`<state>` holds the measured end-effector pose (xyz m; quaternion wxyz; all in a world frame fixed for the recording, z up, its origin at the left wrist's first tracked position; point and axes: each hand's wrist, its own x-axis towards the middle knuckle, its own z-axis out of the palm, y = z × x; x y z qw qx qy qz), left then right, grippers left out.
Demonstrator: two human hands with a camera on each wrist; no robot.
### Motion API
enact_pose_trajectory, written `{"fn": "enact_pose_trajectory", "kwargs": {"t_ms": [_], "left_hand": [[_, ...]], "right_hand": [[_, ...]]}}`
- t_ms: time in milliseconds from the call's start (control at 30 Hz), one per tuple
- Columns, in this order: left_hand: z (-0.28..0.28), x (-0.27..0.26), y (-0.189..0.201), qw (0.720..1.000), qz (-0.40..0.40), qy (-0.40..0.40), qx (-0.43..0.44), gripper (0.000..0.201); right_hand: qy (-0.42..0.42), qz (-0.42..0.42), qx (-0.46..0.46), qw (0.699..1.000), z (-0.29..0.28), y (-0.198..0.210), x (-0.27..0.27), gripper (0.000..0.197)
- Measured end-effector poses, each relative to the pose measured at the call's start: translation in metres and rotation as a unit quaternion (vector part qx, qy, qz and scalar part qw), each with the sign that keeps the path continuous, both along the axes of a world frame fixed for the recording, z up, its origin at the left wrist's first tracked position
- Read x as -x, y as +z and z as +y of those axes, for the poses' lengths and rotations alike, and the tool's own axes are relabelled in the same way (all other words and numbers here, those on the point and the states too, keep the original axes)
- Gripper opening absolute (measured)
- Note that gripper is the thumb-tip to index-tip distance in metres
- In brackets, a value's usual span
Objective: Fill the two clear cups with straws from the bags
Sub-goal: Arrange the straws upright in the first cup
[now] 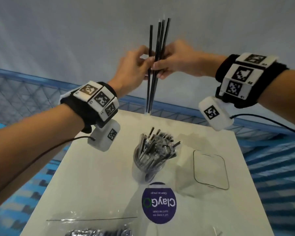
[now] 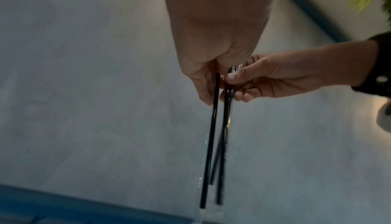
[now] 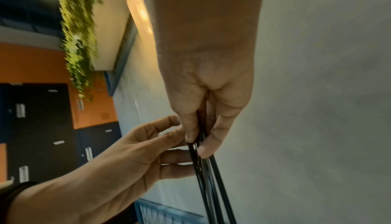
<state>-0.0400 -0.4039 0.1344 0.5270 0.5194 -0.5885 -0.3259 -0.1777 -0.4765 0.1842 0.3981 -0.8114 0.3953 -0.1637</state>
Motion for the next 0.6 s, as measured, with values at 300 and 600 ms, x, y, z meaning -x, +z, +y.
{"fn": "enact_pose_trajectory", "kwargs": {"t_ms": [300, 600], "left_hand": [[0.099, 0.036, 0.094, 0.994, -0.002, -0.08, 0.072, 0.023], [0.15, 0.039, 0.052, 0.995, -0.059, -0.077, -0.04, 0.037]], "right_hand": [[0.008, -0.088, 0.121, 0.989, 0.112, 0.07, 0.041, 0.03], [-0.01, -0.128, 0.037, 0.991, 0.191, 0.036, 0.099, 0.022]]}}
